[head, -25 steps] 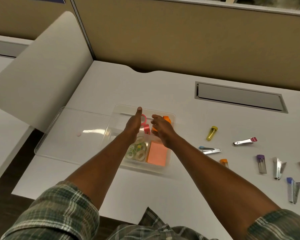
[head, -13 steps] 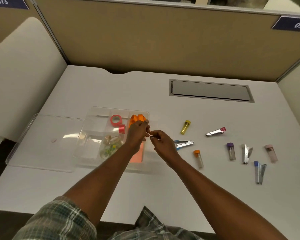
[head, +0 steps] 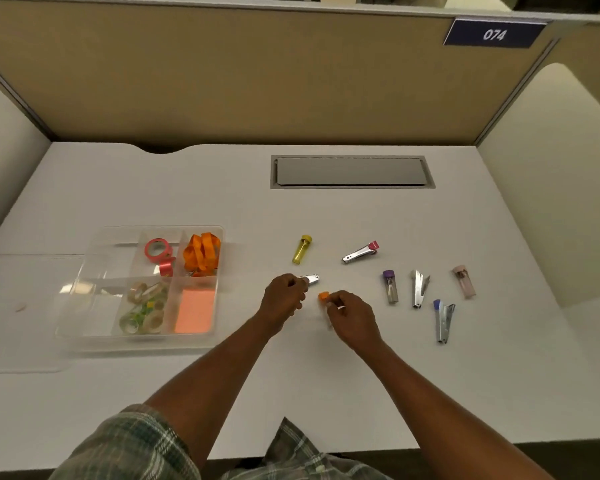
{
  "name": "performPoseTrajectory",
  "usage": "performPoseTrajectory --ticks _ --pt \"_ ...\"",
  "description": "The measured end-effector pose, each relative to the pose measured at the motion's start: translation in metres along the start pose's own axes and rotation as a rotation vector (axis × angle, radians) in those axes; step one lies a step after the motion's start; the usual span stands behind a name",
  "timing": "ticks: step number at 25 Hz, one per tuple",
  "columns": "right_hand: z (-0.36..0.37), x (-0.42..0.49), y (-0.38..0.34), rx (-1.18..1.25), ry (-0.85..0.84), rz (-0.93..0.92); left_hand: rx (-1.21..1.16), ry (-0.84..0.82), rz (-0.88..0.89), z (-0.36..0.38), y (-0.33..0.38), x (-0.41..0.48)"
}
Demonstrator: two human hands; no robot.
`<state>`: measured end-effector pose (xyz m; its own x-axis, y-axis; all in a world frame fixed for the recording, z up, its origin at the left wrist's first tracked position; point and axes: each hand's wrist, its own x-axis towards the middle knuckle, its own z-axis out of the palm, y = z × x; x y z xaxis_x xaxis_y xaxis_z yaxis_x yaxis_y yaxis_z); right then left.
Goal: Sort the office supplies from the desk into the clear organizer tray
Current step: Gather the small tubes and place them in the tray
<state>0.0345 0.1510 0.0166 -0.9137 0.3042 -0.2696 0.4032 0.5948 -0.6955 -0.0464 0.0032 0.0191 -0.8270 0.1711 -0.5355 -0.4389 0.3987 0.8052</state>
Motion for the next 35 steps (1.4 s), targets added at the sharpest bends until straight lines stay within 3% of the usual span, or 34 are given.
performPoseTrajectory --ticks 3,7,14,21,26,29,33,35 --pt "-0.026 0.002 0.032 -0.059 0.089 0.0 0.084 0.005 -0.038 0.036 0.0 0.004" --pt "-0.055 0.01 0.065 -0.313 0.179 -0.006 0.352 0.12 -0.008 0.072 -0.004 0.012" --pt "-0.079 0.048 0.086 -0.521 -0.011 -0.034 0.487 0.173 0.027 0.098 -0.017 0.028" --pt "-0.08 0.079 0.087 -0.62 -0.041 -0.019 0.506 0.171 0.042 0.098 -0.021 0.03" --pt "-0.069 0.088 0.069 -0.282 0.024 0.058 0.399 0.166 0.057 0.08 -0.02 0.027" --pt "-0.052 0.09 0.038 -0.014 0.034 0.095 0.173 0.178 -0.018 0.063 -0.013 0.022" --pt "-0.017 0.086 -0.018 0.578 -0.174 0.359 -0.388 0.147 -0.178 0.023 -0.004 0.02" --pt "0.004 0.084 -0.045 0.682 -0.275 0.392 -0.525 0.135 -0.202 -0.002 -0.003 0.018"
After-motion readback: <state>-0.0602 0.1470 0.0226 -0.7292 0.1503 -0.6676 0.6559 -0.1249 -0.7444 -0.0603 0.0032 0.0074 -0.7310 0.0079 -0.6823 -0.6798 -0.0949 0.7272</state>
